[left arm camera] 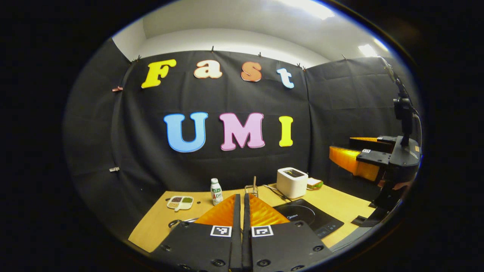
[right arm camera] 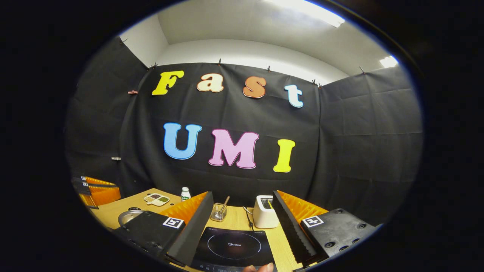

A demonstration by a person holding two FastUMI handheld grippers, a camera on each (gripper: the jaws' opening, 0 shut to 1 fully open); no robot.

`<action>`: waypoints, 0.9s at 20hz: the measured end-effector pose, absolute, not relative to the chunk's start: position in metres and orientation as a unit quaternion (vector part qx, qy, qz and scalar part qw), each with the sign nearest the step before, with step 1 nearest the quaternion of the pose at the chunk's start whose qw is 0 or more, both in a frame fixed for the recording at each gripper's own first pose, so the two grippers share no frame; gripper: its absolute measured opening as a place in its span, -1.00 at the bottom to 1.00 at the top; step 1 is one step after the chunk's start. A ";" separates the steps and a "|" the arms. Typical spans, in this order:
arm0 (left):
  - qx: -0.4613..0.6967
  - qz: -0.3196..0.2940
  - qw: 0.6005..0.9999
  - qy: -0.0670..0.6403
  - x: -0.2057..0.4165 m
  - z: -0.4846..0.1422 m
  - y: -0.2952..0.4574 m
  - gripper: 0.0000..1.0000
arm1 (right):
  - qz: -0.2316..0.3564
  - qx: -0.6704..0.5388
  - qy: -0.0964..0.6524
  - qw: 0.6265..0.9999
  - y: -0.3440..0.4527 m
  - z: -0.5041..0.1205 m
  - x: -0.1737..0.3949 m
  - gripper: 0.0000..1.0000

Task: First push the handle of the pot to place it horizontally, then grasp the pot with both hands and set it on the induction cooktop.

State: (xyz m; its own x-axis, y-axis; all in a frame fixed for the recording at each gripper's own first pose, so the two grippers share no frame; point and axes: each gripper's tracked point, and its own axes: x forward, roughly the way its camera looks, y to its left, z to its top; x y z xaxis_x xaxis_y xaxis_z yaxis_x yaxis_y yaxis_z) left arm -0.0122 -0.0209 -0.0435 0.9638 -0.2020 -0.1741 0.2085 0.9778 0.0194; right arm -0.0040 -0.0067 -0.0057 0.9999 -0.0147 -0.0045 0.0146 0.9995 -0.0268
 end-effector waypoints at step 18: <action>-0.040 -0.145 0.850 0.505 -0.062 -0.286 -0.019 -0.89 | -0.036 -0.018 0.027 0.999 -0.042 -0.025 -0.007 0.94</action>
